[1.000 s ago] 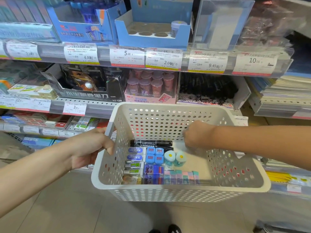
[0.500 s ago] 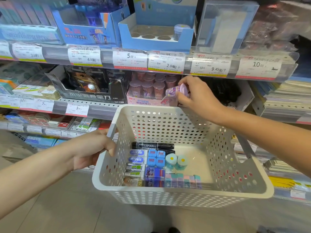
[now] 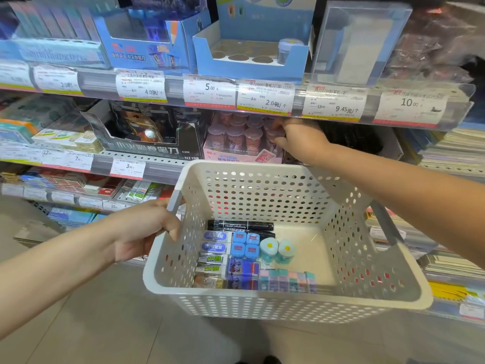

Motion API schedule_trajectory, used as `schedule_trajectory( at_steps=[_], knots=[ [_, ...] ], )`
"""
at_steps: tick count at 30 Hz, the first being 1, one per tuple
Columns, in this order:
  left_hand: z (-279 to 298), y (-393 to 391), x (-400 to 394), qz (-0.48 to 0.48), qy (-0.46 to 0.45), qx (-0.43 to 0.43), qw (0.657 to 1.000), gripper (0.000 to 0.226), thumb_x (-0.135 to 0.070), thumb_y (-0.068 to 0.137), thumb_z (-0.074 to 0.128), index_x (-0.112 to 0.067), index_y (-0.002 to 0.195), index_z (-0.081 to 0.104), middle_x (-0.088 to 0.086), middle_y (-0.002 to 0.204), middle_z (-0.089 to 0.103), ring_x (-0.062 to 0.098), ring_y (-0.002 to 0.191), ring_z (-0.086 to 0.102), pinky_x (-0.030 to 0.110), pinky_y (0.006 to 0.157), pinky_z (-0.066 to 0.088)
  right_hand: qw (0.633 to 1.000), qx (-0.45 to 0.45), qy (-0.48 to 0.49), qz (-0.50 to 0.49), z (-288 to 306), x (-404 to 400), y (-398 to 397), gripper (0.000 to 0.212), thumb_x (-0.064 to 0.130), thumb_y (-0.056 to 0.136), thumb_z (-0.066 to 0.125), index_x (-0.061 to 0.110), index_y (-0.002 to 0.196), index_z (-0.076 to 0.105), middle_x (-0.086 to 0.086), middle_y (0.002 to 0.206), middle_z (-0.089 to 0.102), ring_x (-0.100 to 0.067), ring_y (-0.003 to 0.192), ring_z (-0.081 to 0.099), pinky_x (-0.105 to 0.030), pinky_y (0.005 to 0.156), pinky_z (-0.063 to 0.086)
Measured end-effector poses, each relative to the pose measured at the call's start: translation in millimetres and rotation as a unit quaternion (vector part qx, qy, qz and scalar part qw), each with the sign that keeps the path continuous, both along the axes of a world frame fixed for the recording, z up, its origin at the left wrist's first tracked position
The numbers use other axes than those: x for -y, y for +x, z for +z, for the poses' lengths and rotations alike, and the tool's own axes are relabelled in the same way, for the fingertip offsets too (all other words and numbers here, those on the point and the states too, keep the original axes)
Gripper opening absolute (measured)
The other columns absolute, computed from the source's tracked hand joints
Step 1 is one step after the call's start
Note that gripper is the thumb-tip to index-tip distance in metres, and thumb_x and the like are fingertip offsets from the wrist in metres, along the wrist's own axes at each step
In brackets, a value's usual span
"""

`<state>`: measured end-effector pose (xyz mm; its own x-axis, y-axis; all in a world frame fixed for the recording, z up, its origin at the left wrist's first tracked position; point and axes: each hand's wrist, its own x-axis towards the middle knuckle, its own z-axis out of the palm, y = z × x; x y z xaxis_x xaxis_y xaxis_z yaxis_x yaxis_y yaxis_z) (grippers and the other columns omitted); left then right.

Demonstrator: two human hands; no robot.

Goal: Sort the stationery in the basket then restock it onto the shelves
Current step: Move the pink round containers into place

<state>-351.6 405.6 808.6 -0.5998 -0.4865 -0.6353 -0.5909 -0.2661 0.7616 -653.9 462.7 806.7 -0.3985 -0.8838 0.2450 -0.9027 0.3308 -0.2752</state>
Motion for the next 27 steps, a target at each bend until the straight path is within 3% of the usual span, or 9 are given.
schedule_trajectory(
  at_steps=[7,13,17,21,24,27],
  knots=[
    [10,4,2,-0.007,0.015,-0.017,1.0,0.056,0.006,0.048,0.047,-0.015,0.096,0.068,0.022,0.075,0.065,0.031,0.059,0.062,0.038,0.057,0.057,0.992,0.11,-0.062,-0.016,-10,7,-9,0.021,0.019,0.087,0.061,0.016,0.108,0.062,-0.007,0.113,0.062,-0.025,0.103,0.058,-0.037,0.092,0.05],
    [13,6,2,-0.01,0.02,-0.02,1.0,0.05,0.006,0.047,0.048,-0.019,0.082,0.073,0.022,0.072,0.063,0.03,0.06,0.06,0.036,0.056,0.056,0.996,0.075,-0.038,0.003,-10,9,-10,0.027,0.019,0.088,0.062,0.015,0.113,0.053,-0.007,0.11,0.054,-0.026,0.105,0.053,-0.031,0.086,0.044],
    [12,6,2,-0.007,0.01,-0.007,1.0,0.059,0.004,0.047,0.05,-0.023,0.094,0.072,0.024,0.085,0.059,0.035,0.078,0.053,0.041,0.074,0.045,0.998,-0.024,0.02,0.046,-4,5,-11,0.035,0.02,0.086,0.064,0.011,0.118,0.054,-0.01,0.124,0.053,-0.029,0.115,0.049,-0.031,0.092,0.04],
    [13,6,2,-0.002,0.009,-0.011,1.0,0.058,0.005,0.047,0.048,-0.019,0.095,0.07,0.022,0.08,0.061,0.032,0.067,0.058,0.038,0.063,0.055,0.991,-0.068,0.099,0.051,3,4,-15,0.029,0.011,0.086,0.049,0.009,0.111,0.062,-0.011,0.117,0.062,-0.031,0.102,0.056,-0.037,0.086,0.051],
    [16,6,1,0.001,0.007,-0.011,1.0,0.056,0.005,0.047,0.048,-0.015,0.096,0.067,0.024,0.082,0.061,0.034,0.07,0.059,0.042,0.069,0.054,0.983,-0.056,0.16,0.066,10,2,-15,0.036,0.013,0.093,0.039,0.012,0.122,0.06,-0.008,0.133,0.056,-0.029,0.117,0.052,-0.038,0.099,0.045],
    [19,7,2,0.004,-0.001,-0.009,1.0,0.055,0.005,0.046,0.048,-0.012,0.097,0.065,0.023,0.08,0.061,0.034,0.07,0.058,0.041,0.066,0.055,0.982,-0.05,0.158,0.092,14,-11,-5,0.04,0.024,0.1,0.034,0.008,0.134,0.048,-0.014,0.138,0.05,-0.03,0.124,0.046,-0.04,0.105,0.038]
  ],
)
